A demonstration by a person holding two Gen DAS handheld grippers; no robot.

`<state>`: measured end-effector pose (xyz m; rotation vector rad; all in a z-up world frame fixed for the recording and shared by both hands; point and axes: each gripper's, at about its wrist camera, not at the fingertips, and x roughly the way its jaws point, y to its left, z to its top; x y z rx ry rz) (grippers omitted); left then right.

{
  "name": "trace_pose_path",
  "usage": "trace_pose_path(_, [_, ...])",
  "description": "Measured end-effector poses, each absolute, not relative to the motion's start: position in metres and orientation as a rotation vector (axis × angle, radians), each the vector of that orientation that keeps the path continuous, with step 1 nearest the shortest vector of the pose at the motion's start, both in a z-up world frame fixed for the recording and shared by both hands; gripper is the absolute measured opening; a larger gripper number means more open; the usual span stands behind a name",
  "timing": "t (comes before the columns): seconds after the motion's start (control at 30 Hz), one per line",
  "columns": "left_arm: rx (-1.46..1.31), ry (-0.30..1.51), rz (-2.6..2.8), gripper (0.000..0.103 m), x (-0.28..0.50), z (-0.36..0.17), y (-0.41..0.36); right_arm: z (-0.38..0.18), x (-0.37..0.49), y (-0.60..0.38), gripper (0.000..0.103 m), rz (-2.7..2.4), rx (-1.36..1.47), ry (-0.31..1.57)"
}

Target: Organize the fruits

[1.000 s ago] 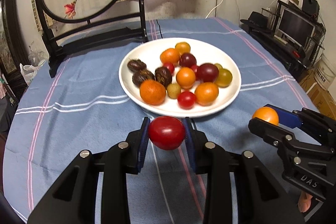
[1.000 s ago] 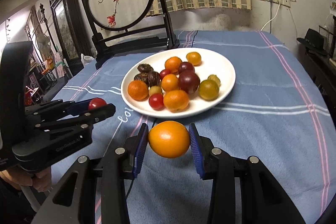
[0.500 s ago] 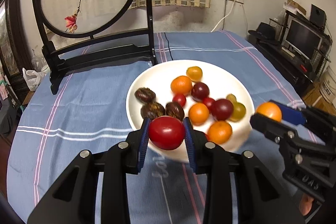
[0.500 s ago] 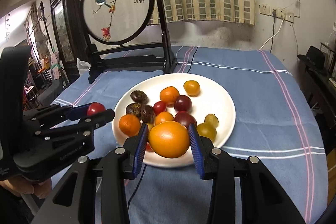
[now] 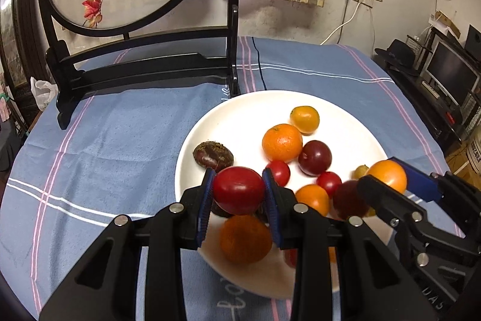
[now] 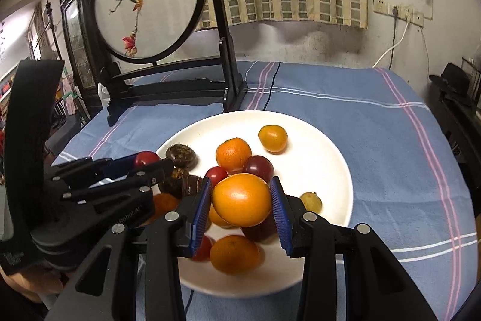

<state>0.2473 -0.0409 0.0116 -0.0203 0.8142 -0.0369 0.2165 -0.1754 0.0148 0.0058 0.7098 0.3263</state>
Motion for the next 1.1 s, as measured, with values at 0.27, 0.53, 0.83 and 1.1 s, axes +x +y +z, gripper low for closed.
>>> trace_pose_path(0.27, [-0.003, 0.826, -0.009, 0.044, 0.26, 0.004, -0.044, 0.001, 0.231, -0.176, 0.047, 0.307, 0.017, 0.729])
trace_pose_path(0.53, [0.016, 0.774, -0.003, 0.075, 0.233, 0.015, -0.045, 0.008, 0.211, -0.199, 0.068, 0.279, 0.078, 0.701])
trace_pose_path(0.83, [0.036, 0.736, -0.013, 0.088, 0.181, 0.028, -0.046, 0.011, 0.165, -0.208, 0.079, 0.268, 0.078, 0.709])
trace_pose_path(1.1, [0.008, 0.711, -0.017, 0.095, 0.121, 0.033, -0.035, 0.007, 0.11, -0.206, 0.09, 0.232, 0.023, 0.716])
